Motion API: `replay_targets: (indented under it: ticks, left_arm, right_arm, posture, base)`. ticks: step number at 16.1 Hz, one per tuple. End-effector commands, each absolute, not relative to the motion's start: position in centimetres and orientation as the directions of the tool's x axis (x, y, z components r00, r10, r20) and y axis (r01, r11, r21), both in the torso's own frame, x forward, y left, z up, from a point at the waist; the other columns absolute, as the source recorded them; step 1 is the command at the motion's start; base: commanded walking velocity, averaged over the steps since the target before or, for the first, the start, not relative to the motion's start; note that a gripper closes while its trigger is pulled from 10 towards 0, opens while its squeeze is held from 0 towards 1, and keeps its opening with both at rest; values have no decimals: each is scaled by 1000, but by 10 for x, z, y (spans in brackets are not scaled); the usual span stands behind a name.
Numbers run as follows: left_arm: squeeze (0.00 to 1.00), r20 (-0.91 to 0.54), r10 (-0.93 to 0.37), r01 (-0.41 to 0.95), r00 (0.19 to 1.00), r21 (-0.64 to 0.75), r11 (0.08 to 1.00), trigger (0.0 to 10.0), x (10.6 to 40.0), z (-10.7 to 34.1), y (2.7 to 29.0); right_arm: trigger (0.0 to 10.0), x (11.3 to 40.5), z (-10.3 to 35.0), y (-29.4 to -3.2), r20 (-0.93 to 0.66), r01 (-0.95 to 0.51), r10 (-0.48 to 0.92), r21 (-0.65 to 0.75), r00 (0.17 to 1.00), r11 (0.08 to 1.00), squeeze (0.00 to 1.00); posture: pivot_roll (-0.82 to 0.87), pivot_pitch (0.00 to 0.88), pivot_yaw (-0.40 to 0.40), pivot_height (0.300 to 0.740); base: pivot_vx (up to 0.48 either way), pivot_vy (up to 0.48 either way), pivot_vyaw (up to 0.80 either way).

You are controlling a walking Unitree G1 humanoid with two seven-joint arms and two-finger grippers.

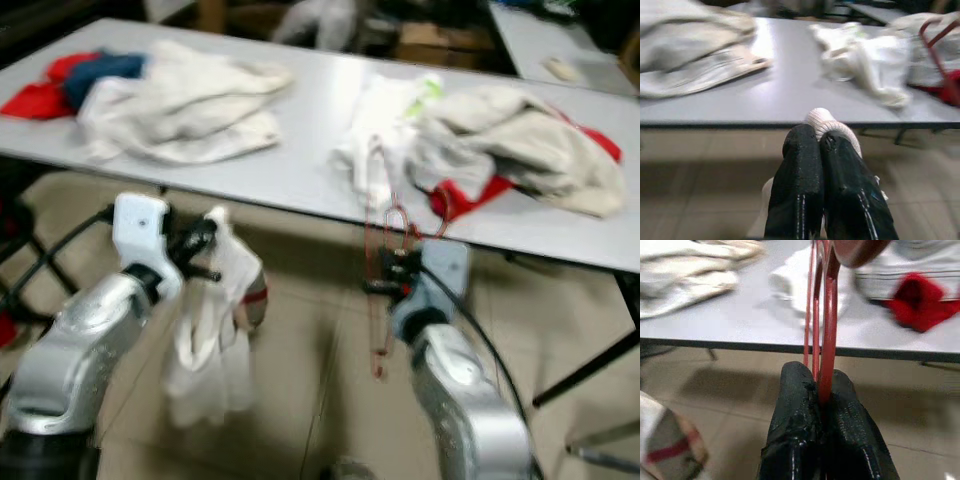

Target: Hang hanger

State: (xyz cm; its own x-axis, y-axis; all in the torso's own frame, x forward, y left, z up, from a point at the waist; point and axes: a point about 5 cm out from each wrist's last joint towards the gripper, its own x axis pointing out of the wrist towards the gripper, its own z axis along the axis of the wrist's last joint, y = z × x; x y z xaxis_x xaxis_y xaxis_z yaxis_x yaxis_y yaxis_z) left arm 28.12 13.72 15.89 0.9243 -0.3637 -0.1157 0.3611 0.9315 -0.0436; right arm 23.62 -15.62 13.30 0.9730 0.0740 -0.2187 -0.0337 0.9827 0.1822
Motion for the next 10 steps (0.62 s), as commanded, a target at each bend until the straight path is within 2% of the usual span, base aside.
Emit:
replay_targets:
  ticks: [1, 3, 6, 10]
  left_arm:
    - [0, -84, -358, 357, 930, -28, 934, 10000, 281, 167, 141]
    - [0, -74, -360, 358, 930, -33, 933, 10000, 282, 166, 139]
    - [0, -52, -345, 343, 937, -34, 939, 10000, 288, 171, 139]
    - [0, -25, -359, 358, 933, -33, 933, 10000, 289, 179, 140]
  right_arm:
    - [10000, 236, 141, -151, -185, -64, 99, 185, 978, 981, 0]
    - [10000, 235, 143, -151, -179, -102, 131, 166, 975, 981, 0]
    - [10000, 240, 152, -149, -153, -182, 200, 123, 968, 975, 0]
    - [10000, 239, 155, -144, -138, -234, 252, 132, 958, 963, 0]
  posture:
    - [-20, 40, -15, 740]
    - [-31, 23, -21, 740]
    - [-28, 5, -23, 740]
    - [-28, 0, -24, 740]
  base:
    - [330, 0, -800]
    - [332, 0, -656]
    - [333, 0, 0]
    - [332, 0, 0]
